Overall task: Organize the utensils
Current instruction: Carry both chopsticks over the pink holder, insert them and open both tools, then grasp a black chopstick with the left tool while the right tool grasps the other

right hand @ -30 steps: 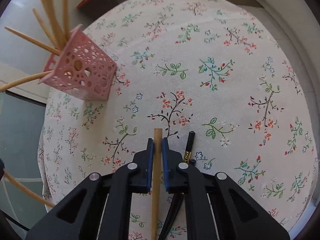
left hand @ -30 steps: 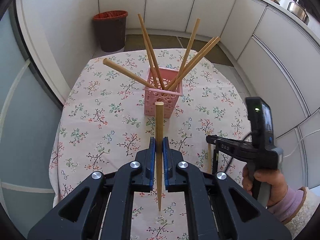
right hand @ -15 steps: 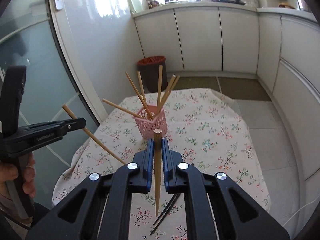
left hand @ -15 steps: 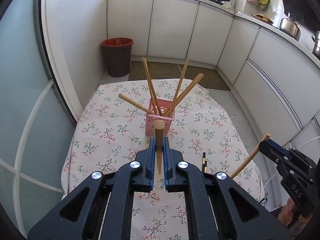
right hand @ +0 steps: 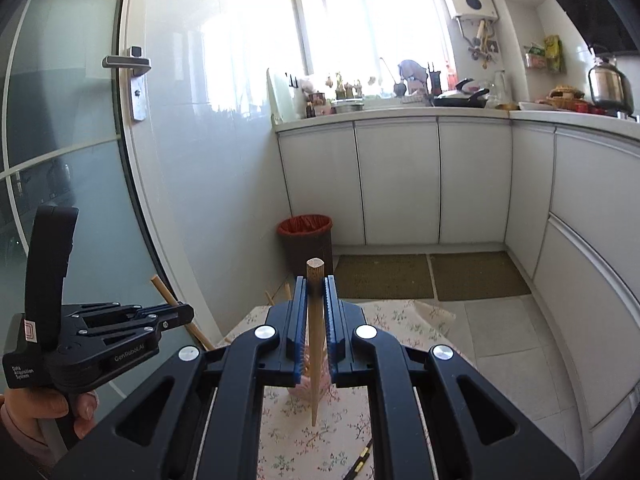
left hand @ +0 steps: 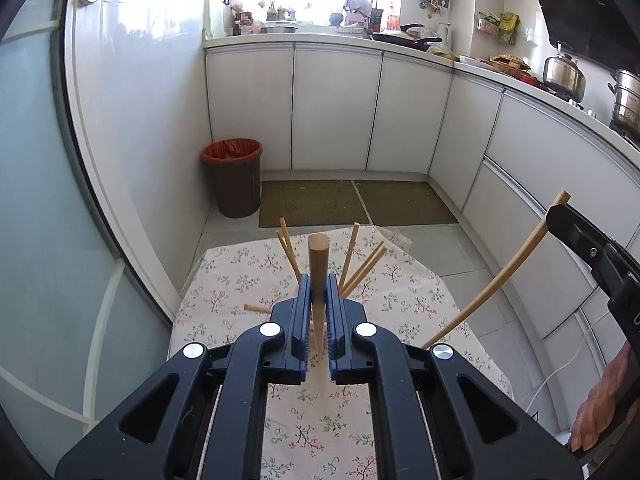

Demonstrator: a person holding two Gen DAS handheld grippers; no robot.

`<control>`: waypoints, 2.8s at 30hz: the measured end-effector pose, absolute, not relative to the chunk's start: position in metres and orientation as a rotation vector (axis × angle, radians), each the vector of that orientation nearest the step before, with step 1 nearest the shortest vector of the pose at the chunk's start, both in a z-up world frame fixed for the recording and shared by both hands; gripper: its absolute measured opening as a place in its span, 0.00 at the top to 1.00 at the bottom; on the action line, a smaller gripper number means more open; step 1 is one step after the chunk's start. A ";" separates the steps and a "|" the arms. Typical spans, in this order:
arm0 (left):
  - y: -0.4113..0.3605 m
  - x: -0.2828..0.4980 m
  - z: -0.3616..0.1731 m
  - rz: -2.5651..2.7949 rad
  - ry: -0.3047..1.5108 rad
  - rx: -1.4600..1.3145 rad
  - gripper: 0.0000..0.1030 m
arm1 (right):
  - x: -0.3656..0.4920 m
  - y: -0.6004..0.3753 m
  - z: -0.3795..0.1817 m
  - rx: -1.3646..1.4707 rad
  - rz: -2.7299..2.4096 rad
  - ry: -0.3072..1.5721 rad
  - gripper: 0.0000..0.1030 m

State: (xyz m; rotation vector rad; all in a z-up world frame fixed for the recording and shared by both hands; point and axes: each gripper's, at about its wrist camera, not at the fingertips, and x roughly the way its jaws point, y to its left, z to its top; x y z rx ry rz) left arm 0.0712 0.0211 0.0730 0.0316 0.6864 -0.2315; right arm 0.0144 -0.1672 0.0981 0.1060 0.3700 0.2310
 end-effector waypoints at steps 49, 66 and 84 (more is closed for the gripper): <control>0.099 0.141 0.010 -0.140 0.712 -0.233 0.58 | 0.145 -0.112 0.011 0.126 0.188 0.450 0.75; 0.051 0.092 0.014 -0.150 0.685 -0.119 0.32 | 0.060 -0.151 0.012 0.018 0.078 0.489 0.36; 0.014 0.045 -0.005 -0.191 0.709 -0.041 0.09 | 0.008 -0.194 -0.017 0.094 -0.042 0.542 0.08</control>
